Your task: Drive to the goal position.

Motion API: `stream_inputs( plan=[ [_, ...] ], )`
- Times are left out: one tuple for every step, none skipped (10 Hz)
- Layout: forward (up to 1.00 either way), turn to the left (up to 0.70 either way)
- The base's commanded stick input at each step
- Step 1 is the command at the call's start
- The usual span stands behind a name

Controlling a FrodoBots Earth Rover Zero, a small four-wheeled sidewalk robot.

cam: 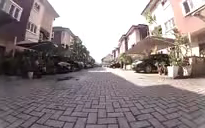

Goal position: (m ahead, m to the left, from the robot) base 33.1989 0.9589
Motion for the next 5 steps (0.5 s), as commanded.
stream_inputs(
  plan=[
    [0.69,0.03],
    [0.69,0.03],
    [0.69,0.03],
    [0.69,0.03],
    [0.69,0.03]
  ],
)
